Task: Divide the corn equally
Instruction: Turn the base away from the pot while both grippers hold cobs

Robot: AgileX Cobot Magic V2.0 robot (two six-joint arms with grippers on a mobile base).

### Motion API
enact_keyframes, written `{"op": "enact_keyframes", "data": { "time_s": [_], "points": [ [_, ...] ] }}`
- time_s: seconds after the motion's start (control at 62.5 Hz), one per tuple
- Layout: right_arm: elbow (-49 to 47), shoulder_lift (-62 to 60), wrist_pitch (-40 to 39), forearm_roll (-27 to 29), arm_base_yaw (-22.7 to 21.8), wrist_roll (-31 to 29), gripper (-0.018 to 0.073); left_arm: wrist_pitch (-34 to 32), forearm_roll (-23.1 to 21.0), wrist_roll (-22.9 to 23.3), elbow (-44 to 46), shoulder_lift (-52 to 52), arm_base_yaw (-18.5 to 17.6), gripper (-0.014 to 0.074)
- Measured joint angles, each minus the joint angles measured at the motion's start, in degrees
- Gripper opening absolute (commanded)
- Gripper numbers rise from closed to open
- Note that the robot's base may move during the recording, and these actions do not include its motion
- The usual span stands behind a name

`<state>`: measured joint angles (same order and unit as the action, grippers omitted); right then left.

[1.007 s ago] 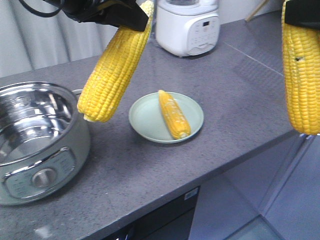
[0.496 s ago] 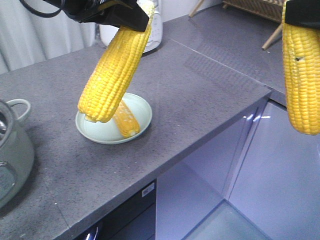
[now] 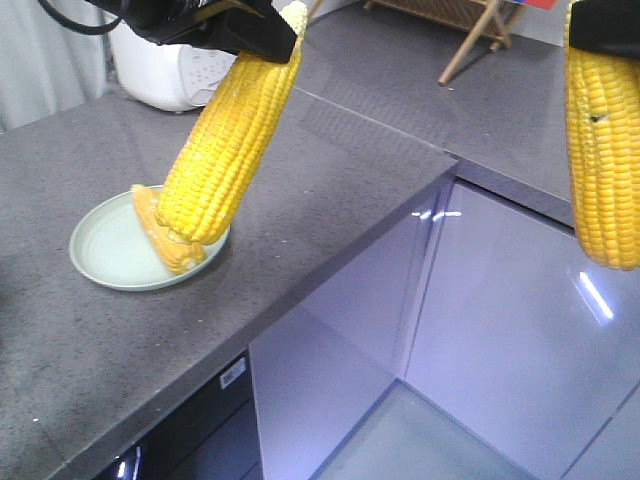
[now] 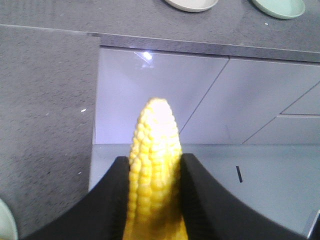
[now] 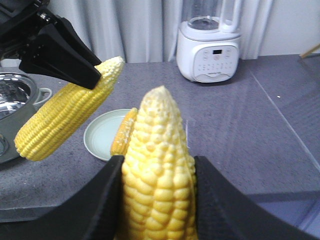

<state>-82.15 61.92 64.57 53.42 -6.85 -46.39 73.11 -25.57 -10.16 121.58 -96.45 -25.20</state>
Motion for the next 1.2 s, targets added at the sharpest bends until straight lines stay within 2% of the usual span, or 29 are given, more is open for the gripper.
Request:
{"op": "enact_keyframes", "data": {
  "time_s": [1.199],
  "points": [
    [0.0, 0.0, 0.0, 0.0, 0.0, 0.0, -0.0006, 0.0, 0.0, 0.0, 0.0, 0.0, 0.0, -0.0006]
  ]
}}
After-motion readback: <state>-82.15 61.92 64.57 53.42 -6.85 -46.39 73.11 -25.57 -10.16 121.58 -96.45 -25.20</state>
